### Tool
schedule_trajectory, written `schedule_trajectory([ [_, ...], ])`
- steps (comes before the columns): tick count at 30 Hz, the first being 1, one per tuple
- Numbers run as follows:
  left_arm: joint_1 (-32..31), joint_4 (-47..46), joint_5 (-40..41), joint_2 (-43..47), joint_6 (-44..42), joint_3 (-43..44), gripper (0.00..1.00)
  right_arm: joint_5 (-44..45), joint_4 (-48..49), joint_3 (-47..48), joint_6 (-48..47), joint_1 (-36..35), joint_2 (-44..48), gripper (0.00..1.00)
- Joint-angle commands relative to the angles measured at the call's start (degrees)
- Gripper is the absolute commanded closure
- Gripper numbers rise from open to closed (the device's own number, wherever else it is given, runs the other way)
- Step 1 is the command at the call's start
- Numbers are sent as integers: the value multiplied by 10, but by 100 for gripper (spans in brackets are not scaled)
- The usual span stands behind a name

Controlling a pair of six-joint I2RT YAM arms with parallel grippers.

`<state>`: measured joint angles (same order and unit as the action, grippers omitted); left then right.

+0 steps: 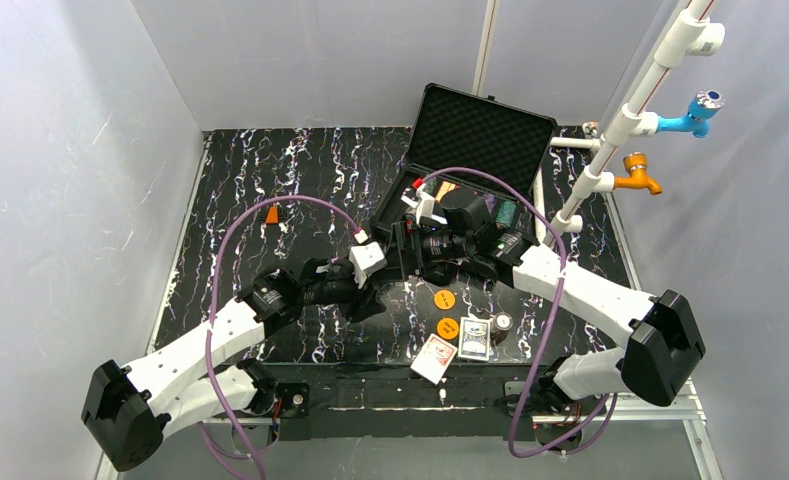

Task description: Pack up texas hold em set

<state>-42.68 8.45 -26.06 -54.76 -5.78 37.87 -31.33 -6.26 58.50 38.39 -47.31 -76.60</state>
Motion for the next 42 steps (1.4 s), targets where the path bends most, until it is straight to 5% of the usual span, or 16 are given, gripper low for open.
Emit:
schedule_trajectory([
  [1, 1, -11, 13, 6, -2, 6, 100, -6, -13, 34, -25, -8, 24, 1],
  [10, 0, -5, 44, -8, 24, 26, 100, 119, -100, 66, -70, -8, 55, 2],
  [28, 1, 38, 165, -154, 94, 162, 100, 570, -242, 41, -73, -8, 156, 2],
  [42, 18, 153, 221, -443, 90, 464, 100, 612, -255, 17, -98, -8, 198, 2],
])
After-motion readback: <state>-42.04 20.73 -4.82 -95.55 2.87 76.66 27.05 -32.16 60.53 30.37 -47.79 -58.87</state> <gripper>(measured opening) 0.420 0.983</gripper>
